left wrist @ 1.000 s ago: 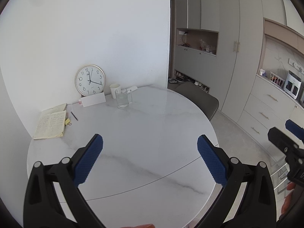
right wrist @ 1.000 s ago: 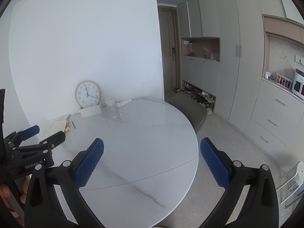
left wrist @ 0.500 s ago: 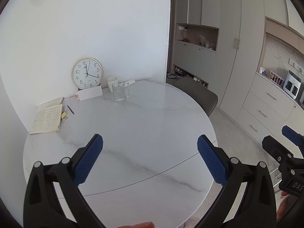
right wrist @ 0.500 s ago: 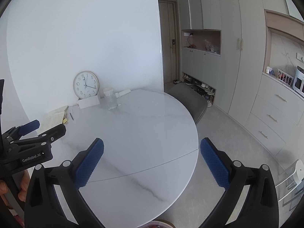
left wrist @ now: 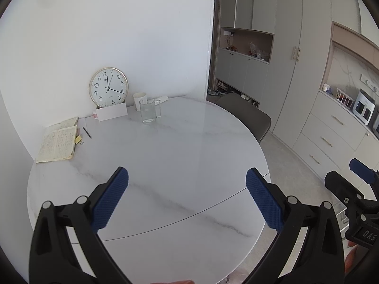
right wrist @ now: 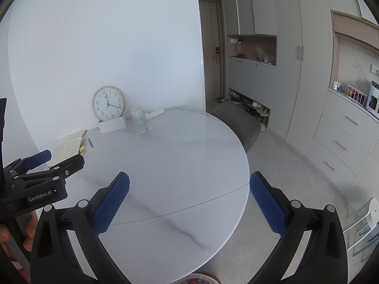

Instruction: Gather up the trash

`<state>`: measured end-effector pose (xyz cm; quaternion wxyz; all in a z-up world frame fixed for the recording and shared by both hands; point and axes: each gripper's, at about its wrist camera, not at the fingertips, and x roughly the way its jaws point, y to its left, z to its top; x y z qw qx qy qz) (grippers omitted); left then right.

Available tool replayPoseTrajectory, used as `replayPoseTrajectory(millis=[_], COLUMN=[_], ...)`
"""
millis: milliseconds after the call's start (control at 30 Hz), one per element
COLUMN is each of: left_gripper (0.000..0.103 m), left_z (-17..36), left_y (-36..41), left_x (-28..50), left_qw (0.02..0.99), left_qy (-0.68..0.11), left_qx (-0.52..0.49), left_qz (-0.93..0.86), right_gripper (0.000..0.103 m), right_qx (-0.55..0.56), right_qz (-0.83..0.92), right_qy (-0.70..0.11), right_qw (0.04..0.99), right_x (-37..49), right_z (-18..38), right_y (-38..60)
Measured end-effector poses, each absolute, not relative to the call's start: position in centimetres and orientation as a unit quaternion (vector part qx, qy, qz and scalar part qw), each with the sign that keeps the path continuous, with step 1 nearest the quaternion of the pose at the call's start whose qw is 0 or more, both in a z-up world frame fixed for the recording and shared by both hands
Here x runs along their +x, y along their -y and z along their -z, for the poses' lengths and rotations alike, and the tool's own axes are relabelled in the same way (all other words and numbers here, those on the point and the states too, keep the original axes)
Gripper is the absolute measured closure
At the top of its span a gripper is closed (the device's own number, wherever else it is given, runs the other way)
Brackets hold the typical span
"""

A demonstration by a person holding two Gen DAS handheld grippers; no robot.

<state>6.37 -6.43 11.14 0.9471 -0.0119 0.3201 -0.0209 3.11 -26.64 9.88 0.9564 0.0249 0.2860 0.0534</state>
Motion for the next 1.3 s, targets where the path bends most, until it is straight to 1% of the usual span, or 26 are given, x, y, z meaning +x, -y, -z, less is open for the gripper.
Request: replayPoseTrajectory(millis=[1300], left_gripper=[0.008], left_z=[-9.8], left_y=[5.9], left_x=[6.6], left_qw=[0.942], left_qy=[-0.336], left_qx=[-0.012], left_qz=[0.025], right_gripper=[0.002], right_qx=[0.024], right_qz=[-0.053], right_qy=[-0.298], right_qw=[0.953], right_x=[2.5], right_z=[-9.2], right_y=[26.1])
